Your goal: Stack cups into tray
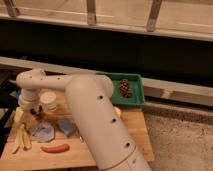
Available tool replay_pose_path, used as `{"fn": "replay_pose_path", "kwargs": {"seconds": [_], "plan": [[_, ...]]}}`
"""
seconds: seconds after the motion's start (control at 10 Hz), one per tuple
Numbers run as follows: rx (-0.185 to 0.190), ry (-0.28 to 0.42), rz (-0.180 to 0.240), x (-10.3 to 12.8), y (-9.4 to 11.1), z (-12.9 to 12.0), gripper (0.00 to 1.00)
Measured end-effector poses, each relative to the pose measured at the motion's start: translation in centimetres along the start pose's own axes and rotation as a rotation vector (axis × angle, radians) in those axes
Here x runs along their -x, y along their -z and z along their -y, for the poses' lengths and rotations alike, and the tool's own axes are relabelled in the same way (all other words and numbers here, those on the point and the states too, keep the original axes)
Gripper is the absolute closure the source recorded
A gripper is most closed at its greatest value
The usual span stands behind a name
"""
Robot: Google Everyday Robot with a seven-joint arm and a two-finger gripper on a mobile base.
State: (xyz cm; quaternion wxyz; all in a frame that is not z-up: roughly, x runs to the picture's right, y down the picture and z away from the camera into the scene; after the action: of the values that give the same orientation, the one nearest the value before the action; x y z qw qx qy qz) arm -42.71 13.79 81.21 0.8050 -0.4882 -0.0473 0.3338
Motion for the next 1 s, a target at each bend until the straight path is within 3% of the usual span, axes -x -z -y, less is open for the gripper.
{"fn": "replay_pose_path", "kwargs": {"seconds": [0.2, 0.8, 1.0], "plan": [[0.000, -0.014, -0.003, -0.20, -0.43, 0.19, 0.31], [-0.011, -0.049, 0.001, -0.49, -0.64, 0.38, 0.88], [-0.015, -0.049, 0.004, -0.50, -0.58, 0.36, 1.00]]}}
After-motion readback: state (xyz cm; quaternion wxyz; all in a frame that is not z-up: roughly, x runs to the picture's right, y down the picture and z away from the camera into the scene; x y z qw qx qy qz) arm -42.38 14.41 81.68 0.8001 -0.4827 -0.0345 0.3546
